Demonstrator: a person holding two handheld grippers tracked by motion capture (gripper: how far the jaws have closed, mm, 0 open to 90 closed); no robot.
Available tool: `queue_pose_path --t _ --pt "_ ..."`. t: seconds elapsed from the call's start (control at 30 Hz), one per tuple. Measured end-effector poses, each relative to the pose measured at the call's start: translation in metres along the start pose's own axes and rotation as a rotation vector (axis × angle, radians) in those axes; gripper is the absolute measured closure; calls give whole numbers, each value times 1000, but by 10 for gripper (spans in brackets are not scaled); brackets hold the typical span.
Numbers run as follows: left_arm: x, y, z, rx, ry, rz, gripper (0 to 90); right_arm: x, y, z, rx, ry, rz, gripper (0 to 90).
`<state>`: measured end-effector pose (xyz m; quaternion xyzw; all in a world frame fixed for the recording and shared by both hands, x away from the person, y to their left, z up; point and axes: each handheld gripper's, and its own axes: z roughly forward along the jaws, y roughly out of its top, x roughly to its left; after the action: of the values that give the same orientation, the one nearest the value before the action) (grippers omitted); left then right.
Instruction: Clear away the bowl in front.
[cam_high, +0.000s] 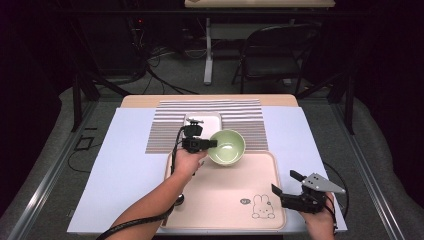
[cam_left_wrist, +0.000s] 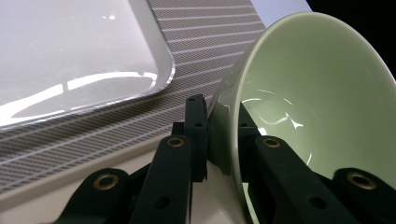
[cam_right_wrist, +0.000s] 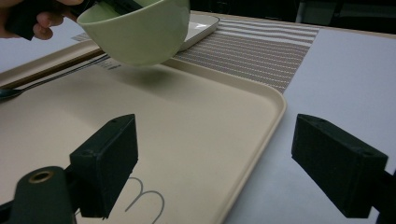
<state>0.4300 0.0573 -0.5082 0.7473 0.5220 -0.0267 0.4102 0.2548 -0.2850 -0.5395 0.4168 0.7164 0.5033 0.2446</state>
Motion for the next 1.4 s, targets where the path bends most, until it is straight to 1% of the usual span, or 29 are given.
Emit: queue_pose_path --t 0.27,0.37,0.43,0.6,0.7,0.77,0.9,1.1,1.17,1.23,1.3,1.4 --pt "-23 -10 15 52 -42 49 821 1 0 0 1 3 -8 141" --pt "-31 -14 21 69 -58 58 822 2 0 0 1 5 -9 141" --pt "-35 -17 25 82 -64 70 822 2 1 0 0 6 -13 141" --pt "-45 -24 33 104 -82 84 822 2 1 0 -3 7 -15 141" --pt "-49 -27 36 111 -91 86 822 2 1 -1 -3 7 -16 141" --pt "-52 -29 38 115 -92 96 821 3 1 -1 -3 8 -16 141" --pt "-56 -32 41 119 -94 103 819 3 1 0 -1 8 -16 141" --pt "-60 -35 48 124 -94 95 815 3 1 0 -1 9 -17 141" --pt "-61 -37 50 129 -95 99 811 3 1 0 -1 9 -17 141" --pt "-61 -37 51 125 -101 96 809 3 1 0 -2 10 -18 141" --pt "-62 -36 51 130 -100 104 809 3 1 0 0 11 -18 141" --pt "-64 -36 53 128 -98 99 807 3 1 0 -1 12 -18 141"
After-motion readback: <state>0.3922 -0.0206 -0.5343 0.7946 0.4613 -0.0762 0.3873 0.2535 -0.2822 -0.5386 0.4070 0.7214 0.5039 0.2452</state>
